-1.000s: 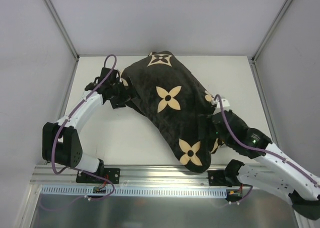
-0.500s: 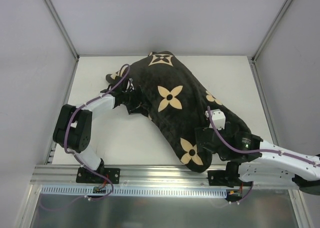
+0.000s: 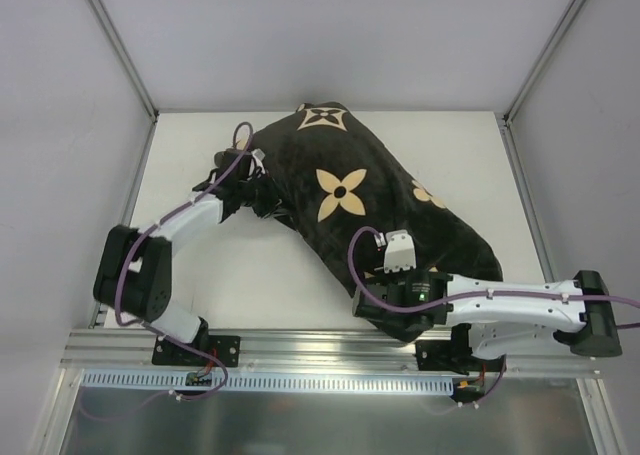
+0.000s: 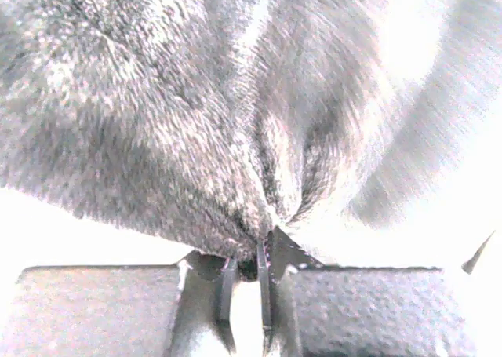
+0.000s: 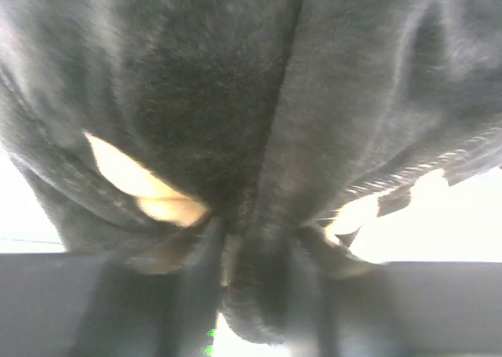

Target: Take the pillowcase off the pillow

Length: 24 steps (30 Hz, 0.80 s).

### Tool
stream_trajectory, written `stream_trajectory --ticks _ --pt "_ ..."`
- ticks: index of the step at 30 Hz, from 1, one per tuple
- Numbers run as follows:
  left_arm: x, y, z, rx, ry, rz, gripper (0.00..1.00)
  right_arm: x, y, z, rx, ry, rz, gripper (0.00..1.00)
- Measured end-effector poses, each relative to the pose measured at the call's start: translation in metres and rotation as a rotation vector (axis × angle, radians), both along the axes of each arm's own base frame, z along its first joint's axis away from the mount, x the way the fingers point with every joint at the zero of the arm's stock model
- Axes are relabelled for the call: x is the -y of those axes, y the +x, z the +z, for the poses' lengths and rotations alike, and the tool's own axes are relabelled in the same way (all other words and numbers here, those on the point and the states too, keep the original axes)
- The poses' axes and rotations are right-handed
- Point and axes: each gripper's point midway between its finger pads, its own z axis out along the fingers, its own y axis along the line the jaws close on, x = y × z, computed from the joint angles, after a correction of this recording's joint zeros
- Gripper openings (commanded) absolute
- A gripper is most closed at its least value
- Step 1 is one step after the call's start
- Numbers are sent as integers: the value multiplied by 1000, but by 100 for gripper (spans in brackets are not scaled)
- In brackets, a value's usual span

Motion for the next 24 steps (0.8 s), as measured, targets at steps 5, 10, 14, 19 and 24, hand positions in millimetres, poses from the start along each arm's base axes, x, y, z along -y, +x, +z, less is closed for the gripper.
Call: stream_trajectory --ticks 5,10,14,19,24 --pt "-26 -6 83 235 -33 63 0 20 25 39 94 92 -74 1" --pt "-35 -23 152 400 -33 59 0 34 33 83 183 211 -23 1" --pt "-47 -42 189 478 -10 74 0 34 35 122 240 305 32 1" --pt "-58 -69 226 548 -3 85 0 33 36 150 277 334 82 1" --pt "-73 -100 261 628 11 109 0 30 34 173 292 366 133 1"
